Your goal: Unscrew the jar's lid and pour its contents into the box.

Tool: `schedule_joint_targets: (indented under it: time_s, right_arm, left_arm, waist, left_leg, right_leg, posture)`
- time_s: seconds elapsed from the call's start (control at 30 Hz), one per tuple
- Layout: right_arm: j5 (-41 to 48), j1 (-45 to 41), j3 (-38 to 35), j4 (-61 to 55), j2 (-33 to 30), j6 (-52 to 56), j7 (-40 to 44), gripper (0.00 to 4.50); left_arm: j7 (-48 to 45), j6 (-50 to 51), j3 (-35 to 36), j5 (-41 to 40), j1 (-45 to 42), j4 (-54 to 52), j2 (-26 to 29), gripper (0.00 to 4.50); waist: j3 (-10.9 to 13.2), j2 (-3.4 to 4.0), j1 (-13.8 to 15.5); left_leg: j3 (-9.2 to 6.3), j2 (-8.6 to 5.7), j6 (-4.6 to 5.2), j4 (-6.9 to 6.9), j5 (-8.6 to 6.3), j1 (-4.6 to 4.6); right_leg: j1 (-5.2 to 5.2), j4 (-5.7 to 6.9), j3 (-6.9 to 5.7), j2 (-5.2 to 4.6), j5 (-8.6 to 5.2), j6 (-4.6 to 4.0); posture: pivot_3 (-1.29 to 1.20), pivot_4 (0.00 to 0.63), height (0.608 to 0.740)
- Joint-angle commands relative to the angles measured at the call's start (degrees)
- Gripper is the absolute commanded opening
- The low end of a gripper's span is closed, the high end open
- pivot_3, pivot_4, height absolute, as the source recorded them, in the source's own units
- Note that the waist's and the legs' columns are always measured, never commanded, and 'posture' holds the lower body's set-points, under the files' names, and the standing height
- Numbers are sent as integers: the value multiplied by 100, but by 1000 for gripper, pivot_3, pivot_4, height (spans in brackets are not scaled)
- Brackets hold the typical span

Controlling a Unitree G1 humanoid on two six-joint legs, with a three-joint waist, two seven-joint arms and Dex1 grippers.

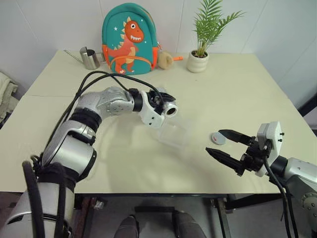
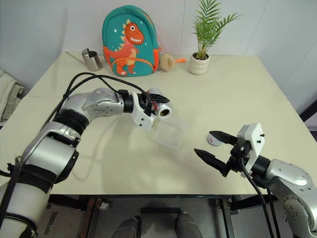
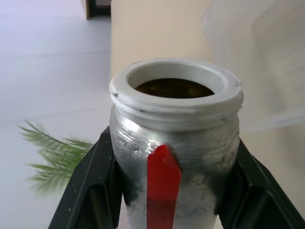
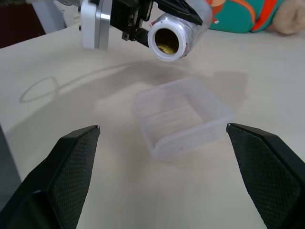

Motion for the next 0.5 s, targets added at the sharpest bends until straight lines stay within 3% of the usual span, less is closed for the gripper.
schedule_joint_targets:
  time_s: [0.03, 0.2, 0.5]
  right_arm:
    - [8, 24, -21, -244, 87, -171, -173, 4478]
    - [-53, 45, 99, -275, 146, -233, -307, 4478]
    - [-129, -20, 211, -172, 168, -328, -417, 4478]
  left_arm:
    - [2130, 447, -989, 1449, -558, -115, -34, 2045]
    - [3780, 942, -1830, 2290, -939, 20, -242, 2045]
    - [5304, 2281, -2772, 3220, -1136, 120, -411, 2045]
  waist:
    - [2, -3, 18]
    - [3, -4, 63]
    - [3, -5, 105]
  left_leg:
    - [2, 0, 1, 0, -4, -1]
    - [10, 1, -1, -2, -33, -1]
    - [12, 0, 9, 0, -73, -2]
  right_leg:
    - [0, -3, 1, 0, -2, 2]
    - [-3, -3, 4, 0, -23, 4]
    - [-3, 5, 5, 0, -41, 9]
  posture:
    - [0, 150, 740]
    - [0, 150, 740]
    - [0, 150, 740]
